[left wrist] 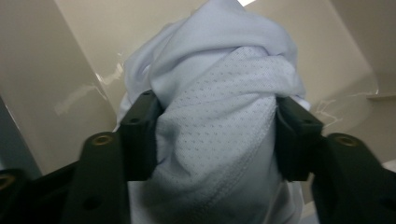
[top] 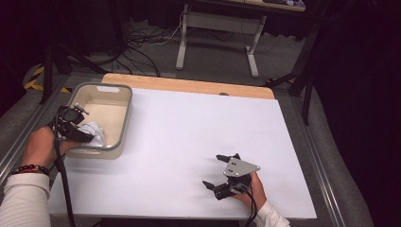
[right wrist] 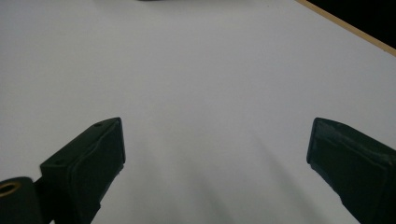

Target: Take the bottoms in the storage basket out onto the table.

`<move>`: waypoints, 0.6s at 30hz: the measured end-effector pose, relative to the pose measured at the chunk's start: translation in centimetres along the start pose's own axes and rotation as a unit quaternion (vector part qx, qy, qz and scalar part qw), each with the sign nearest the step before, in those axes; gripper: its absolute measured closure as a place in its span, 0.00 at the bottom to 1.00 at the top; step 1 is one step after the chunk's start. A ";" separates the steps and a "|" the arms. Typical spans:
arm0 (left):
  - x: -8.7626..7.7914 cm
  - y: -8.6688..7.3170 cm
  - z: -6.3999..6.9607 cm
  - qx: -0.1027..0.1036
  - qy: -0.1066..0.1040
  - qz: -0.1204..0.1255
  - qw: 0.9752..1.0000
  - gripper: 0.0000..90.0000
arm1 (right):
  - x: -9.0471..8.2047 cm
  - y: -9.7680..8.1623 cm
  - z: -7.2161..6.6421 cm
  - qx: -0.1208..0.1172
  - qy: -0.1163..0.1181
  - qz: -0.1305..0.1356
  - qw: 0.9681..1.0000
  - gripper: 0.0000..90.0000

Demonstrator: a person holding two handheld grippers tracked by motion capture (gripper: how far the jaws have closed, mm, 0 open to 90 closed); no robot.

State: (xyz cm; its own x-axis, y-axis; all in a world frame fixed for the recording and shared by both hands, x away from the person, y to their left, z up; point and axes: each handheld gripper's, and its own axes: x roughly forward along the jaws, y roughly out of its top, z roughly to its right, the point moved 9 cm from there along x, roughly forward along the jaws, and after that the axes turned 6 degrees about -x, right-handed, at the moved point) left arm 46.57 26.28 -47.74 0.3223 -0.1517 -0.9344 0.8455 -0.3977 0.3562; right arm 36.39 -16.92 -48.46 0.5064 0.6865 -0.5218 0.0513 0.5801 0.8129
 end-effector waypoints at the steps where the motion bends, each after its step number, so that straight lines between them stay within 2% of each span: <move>1: 0.0 0.0 0.0 0.003 0.002 0.000 1.000 0.57 | 0.0 0.0 -0.1 -0.002 0.001 -0.001 1.000 0.05; 2: -0.1 0.0 0.0 0.001 0.002 -0.001 1.000 0.57 | 0.0 0.0 -0.1 -0.002 0.001 -0.001 1.000 0.05; 3: -0.1 0.1 0.1 0.001 0.005 0.002 1.000 0.63 | 0.0 0.0 -0.1 -0.005 0.000 -0.001 1.000 0.05; 7: -0.3 0.2 -0.1 0.010 0.015 0.016 1.000 0.70 | 0.0 0.0 -0.1 -0.001 -0.001 0.000 1.000 0.06; 9: -0.5 0.4 -0.1 0.007 0.019 0.033 0.999 0.71 | 0.0 0.0 0.0 -0.002 -0.002 0.001 1.000 0.06; 10: -1.0 0.6 -0.3 -0.001 0.024 0.057 0.998 0.71 | 0.0 0.1 0.0 -0.002 -0.005 0.002 1.000 0.06; 11: -1.0 0.6 -0.3 -0.001 0.024 0.057 0.998 0.71 | 0.0 0.0 0.1 -0.001 -0.007 0.001 1.000 0.06; 12: -1.5 0.8 -0.2 0.006 0.030 0.083 0.996 0.71 | 0.0 0.0 0.1 0.001 -0.008 0.000 1.000 0.06; 14: -2.1 1.1 -0.1 0.006 0.031 0.112 0.993 0.72 | 0.1 -0.1 0.3 0.002 -0.016 -0.006 1.000 0.06; 15: -2.1 1.1 -0.1 0.006 0.031 0.112 0.993 0.72 | 0.1 -0.1 0.3 0.002 -0.016 -0.006 1.000 0.06; 16: -2.8 1.5 0.0 0.008 0.034 0.144 0.989 0.72 | 0.0 0.0 0.4 0.006 -0.017 -0.002 1.000 0.07; 17: -2.8 1.5 0.0 0.008 0.034 0.144 0.989 0.72 | 0.0 0.0 0.4 0.006 -0.017 -0.002 1.000 0.07; 18: -3.6 1.9 0.2 0.004 0.035 0.179 0.983 0.72 | -0.1 0.0 0.6 0.004 -0.026 0.000 1.000 0.07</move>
State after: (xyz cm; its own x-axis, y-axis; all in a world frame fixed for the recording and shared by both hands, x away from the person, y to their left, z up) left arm 46.90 25.92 -43.70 0.6279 -0.2205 -0.7464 0.6690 -0.3371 0.6624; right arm 36.83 -17.24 -48.24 0.5497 0.6626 -0.5087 0.0586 0.5769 0.8147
